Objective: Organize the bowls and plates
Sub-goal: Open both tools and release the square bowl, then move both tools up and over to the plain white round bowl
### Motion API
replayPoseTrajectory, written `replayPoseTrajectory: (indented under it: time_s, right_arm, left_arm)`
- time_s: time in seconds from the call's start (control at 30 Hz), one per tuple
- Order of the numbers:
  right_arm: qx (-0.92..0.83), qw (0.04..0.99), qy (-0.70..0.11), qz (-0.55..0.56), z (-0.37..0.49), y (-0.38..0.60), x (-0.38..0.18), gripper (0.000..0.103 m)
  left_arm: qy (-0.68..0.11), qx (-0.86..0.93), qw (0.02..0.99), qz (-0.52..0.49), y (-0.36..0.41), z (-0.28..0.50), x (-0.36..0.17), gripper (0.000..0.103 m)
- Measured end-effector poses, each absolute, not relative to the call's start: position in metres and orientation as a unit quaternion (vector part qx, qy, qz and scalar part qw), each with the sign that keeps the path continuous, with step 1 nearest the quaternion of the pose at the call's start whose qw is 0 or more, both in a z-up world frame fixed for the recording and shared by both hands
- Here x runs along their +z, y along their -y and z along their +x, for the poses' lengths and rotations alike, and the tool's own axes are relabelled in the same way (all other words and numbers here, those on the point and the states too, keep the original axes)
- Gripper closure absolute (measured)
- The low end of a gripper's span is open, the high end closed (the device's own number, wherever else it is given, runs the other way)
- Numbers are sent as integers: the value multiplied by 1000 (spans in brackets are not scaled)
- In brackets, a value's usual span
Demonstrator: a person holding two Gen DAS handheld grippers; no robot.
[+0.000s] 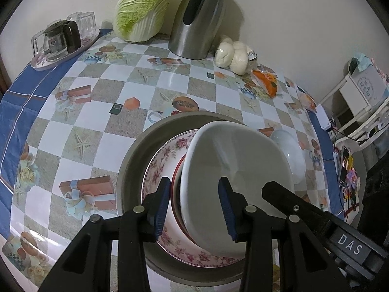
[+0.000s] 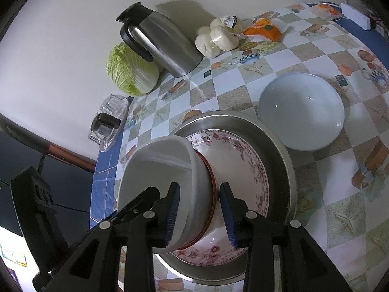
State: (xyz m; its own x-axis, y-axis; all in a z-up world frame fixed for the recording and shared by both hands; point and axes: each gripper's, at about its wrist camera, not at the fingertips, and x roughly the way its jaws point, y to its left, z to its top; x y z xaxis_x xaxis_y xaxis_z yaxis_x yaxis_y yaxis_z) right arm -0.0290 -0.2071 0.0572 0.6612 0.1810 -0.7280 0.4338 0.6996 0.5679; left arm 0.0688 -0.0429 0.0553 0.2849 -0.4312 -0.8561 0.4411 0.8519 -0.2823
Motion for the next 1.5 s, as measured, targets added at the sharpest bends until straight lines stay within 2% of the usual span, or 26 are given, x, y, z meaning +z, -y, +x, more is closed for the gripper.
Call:
replayPoseTrajectory:
  time_s: [0.23, 0.27, 0.3, 0.33, 0.47, 0.67, 0.77, 0.8, 1.0, 1.33, 1.5]
  right_arm:
    - [-92, 833, -414, 356, -34, 205, 61, 66]
    - [-93, 834, -414, 352, -36, 205, 62, 63]
    - [-95, 836, -414, 349, -36, 204, 63, 51]
    - [-98, 836, -414, 345, -38, 204, 64, 38]
    - [-104, 841, -413, 333, -40, 203, 68, 35]
    - [-111, 847, -405, 325, -43, 203, 71, 21]
    - [-115, 848, -405, 323, -43, 204, 71, 14]
    - [-116, 847, -406, 323, -43, 204, 70, 12]
    - [-123, 845, -409, 323, -43, 205, 68, 4]
    - [-124, 846, -406, 322, -45, 207, 70, 0]
    - [-124, 846, -408, 319, -45, 207, 70, 0]
  left_arm:
    - [-533, -259, 806, 6, 38, 68, 60, 59]
    - [-533, -258, 806, 4, 36, 69, 61, 52]
    - [-532, -258, 806, 1, 35, 69, 62, 43]
    - [-530, -257, 808, -1, 33, 69, 64, 42]
    - [-525, -250, 813, -12, 26, 71, 70, 36]
    - [-519, -231, 823, -25, 12, 77, 75, 30]
    - [-521, -212, 826, -21, 6, 80, 73, 18]
    - [-521, -204, 829, -21, 3, 82, 72, 17]
    - [-524, -197, 828, -35, -6, 87, 69, 12]
    - [-514, -191, 835, -33, -5, 83, 75, 12]
    - [-504, -178, 844, -36, -8, 82, 77, 9]
